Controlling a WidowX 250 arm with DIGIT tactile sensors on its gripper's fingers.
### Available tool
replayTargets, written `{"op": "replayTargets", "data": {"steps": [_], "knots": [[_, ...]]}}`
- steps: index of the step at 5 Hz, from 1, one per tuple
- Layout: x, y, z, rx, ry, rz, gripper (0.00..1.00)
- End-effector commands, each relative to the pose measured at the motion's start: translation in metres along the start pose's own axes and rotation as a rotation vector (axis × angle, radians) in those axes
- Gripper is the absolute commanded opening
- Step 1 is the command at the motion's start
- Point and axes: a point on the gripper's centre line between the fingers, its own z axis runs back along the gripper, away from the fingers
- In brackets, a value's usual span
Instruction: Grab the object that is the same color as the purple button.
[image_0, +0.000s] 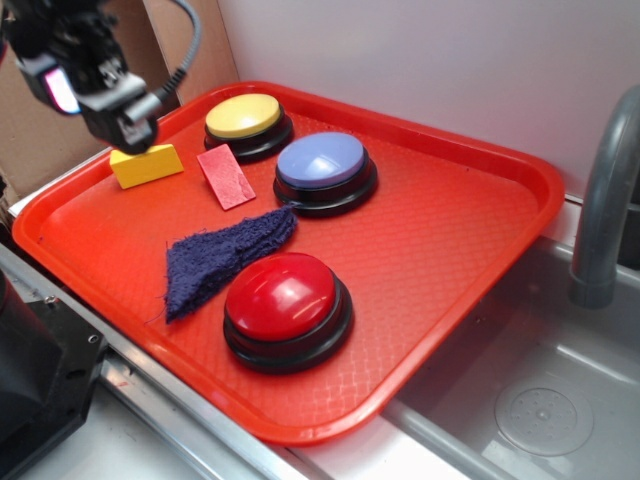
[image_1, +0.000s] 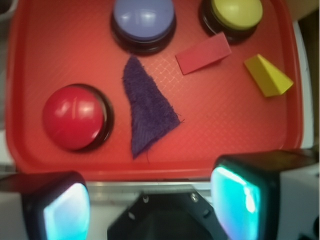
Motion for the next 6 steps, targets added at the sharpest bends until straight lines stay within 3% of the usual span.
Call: {"op": "replayTargets", "data": {"steps": [1, 4, 6], "knots": [[0.034, -0.001, -0.057, 0.054, 0.044, 0.086, 1.0], [0.069, 0.004, -0.106, 0.045, 0.065, 0.189, 1.0], [0.074, 0.001, -0.132, 0.032, 0.082, 0.182, 1.0]]}}
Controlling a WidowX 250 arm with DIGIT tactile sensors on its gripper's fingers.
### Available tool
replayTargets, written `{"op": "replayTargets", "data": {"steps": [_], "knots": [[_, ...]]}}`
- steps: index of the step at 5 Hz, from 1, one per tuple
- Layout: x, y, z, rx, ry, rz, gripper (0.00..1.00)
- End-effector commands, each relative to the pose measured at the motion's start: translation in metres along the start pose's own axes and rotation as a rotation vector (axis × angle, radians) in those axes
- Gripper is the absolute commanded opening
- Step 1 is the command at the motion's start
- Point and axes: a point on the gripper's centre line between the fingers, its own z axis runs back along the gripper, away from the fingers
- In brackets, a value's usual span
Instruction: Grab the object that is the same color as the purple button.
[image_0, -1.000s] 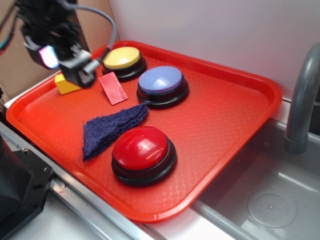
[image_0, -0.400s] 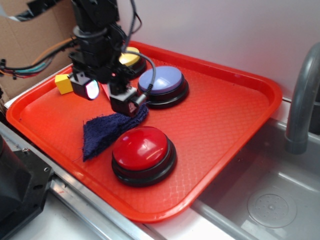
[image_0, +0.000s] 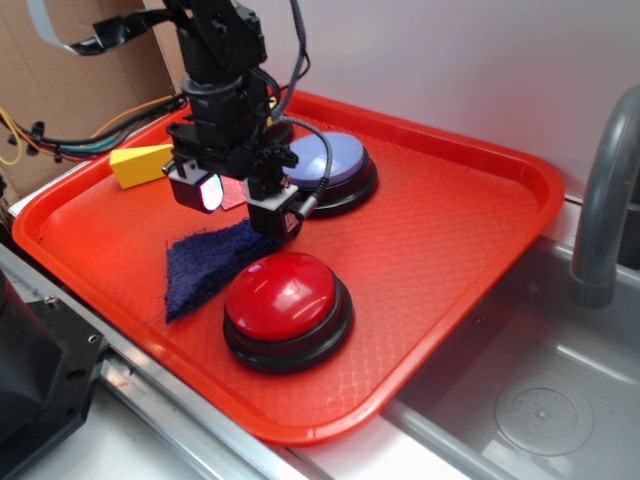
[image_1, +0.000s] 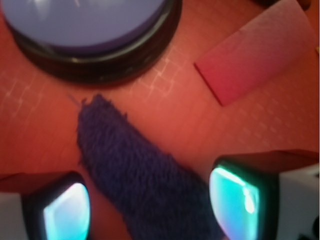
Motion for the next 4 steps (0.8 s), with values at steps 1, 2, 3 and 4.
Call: {"op": "replayTargets", "data": {"steps": [1, 2, 3, 4], "knots": [[0.008, -0.006, -0.017, -0.012, -0.007, -0.031, 1.0], [0.002, -0.01, -0.025, -0.008, -0.006, -0.043, 1.0], [-0.002, -0.007, -0.023, -0.017, -0.038, -0.033, 0.0], [-0.004, -0.007, -0.021, 0.0, -0.045, -0.02, 0.0]]}}
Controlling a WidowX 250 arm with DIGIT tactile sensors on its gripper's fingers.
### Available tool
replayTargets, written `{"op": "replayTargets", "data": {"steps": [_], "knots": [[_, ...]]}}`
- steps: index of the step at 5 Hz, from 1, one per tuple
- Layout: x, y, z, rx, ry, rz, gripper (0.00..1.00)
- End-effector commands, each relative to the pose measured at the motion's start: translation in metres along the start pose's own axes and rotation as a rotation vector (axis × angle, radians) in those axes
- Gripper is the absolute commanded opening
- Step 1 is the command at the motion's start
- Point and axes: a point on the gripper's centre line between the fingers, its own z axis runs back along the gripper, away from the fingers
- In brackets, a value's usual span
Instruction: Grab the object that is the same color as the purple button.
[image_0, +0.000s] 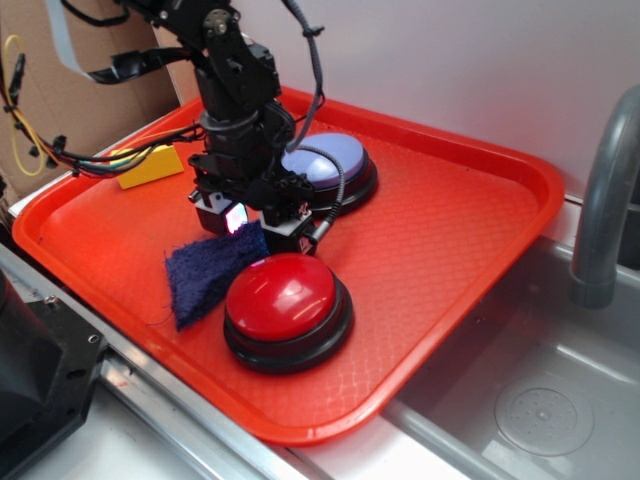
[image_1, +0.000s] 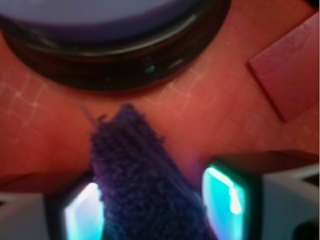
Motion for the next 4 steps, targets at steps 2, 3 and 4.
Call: {"op": "replayTargets", "data": {"steps": [2, 3, 4], "knots": [[0.001, 0.007, 0.016, 0.009, -0.007, 0.048, 0.0], [0.006, 0.011, 0.038, -0.006, -0.006, 0.075, 0.0], [0.01, 0.014, 0.067, -0.025, -0.013, 0.04, 0.0]]}}
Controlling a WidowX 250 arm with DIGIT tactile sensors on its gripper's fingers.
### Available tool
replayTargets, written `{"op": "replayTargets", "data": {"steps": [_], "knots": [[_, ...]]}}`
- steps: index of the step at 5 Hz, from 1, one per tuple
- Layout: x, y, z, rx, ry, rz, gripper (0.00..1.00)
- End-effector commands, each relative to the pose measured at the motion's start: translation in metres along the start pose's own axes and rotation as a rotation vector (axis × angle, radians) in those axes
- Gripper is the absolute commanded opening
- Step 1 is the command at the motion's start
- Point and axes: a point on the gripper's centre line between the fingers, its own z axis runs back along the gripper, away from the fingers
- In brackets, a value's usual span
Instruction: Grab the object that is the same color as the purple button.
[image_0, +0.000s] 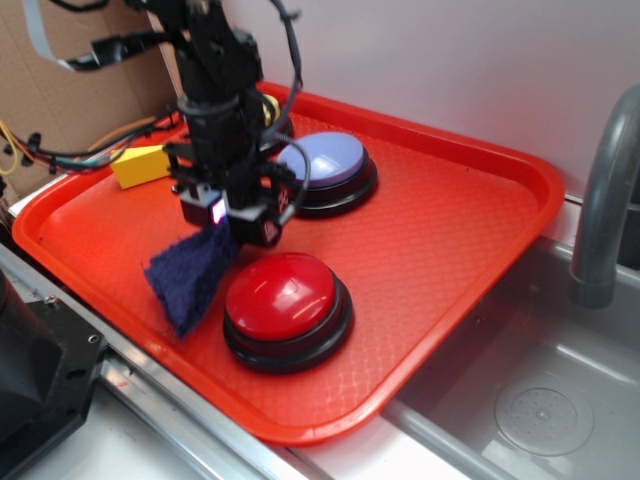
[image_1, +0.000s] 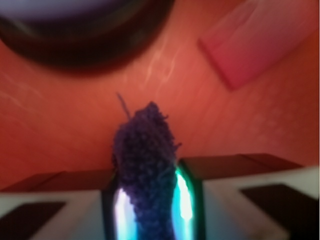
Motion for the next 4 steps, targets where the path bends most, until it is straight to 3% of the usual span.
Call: {"op": "replayTargets", "data": {"steps": [1, 3, 4], "knots": [[0.014, 0.025, 0.078, -0.091, 0.005, -0.056, 0.0], [0.014, 0.061, 0.127, -0.083, -0.08, 0.044, 0.0], [0.015, 0.068, 0.129, -0.082, -0.072, 0.048, 0.0]]}}
